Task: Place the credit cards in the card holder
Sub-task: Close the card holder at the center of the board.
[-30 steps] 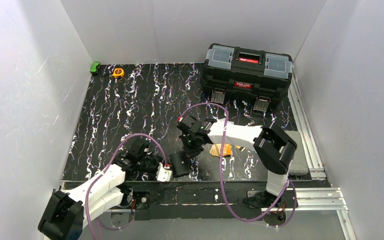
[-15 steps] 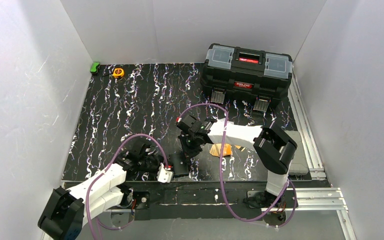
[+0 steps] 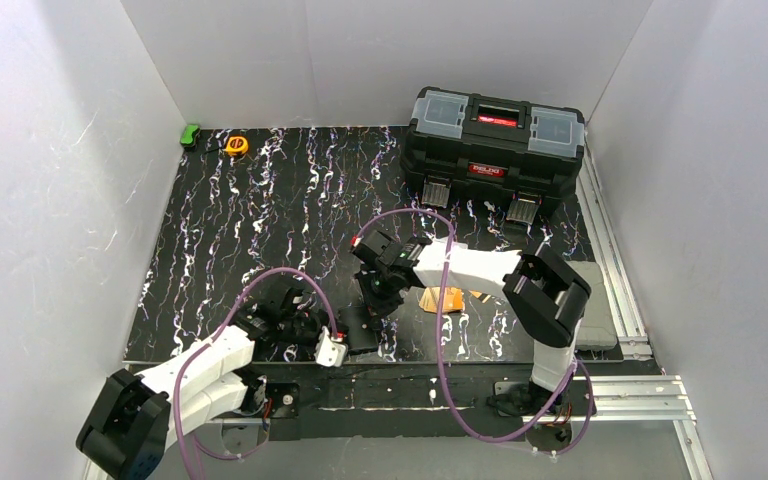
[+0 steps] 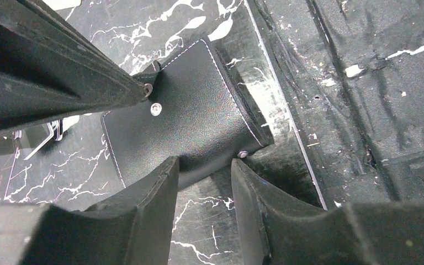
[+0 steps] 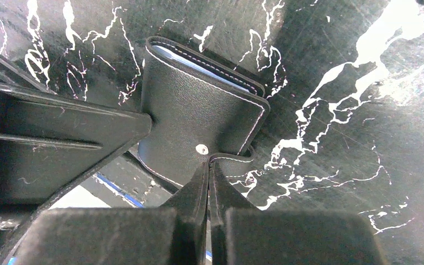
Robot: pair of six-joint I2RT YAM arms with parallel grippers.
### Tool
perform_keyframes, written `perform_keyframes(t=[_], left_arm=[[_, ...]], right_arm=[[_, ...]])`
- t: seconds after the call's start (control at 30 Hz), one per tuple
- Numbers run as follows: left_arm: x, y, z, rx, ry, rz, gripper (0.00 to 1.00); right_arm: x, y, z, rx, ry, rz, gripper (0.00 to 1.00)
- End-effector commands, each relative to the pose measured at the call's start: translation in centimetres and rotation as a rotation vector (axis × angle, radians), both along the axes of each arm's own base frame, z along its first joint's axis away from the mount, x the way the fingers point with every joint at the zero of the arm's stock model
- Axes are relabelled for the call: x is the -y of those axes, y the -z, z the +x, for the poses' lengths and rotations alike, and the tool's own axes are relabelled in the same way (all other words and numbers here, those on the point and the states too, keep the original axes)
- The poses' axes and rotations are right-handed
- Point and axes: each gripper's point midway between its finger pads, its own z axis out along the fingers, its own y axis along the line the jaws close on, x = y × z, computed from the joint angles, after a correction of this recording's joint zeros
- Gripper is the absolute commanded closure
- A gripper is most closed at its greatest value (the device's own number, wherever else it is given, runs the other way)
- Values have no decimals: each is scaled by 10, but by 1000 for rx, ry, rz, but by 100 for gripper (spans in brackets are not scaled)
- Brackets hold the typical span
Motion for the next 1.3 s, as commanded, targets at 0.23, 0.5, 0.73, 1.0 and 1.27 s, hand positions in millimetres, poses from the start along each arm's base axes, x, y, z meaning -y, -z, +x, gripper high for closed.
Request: perform_keyframes(t=[0.23, 0.5, 0.73, 1.0, 1.27], left_arm=[[10, -6, -4, 9, 50, -41, 61], [9, -5, -5, 13, 53, -41, 61], [9, -5, -6, 18, 58, -40, 62], [10, -6, -7, 14, 56, -43, 62], [9, -6, -8, 15, 55, -45, 63]], right_arm=[[-20, -9, 6, 0, -33, 48, 99], [-16, -1, 6, -4, -27, 12, 99], [-4, 2, 15, 58, 3, -74, 99], [-12, 3, 10, 80, -28, -91, 99], [-19, 4, 3, 78, -58, -80, 78]])
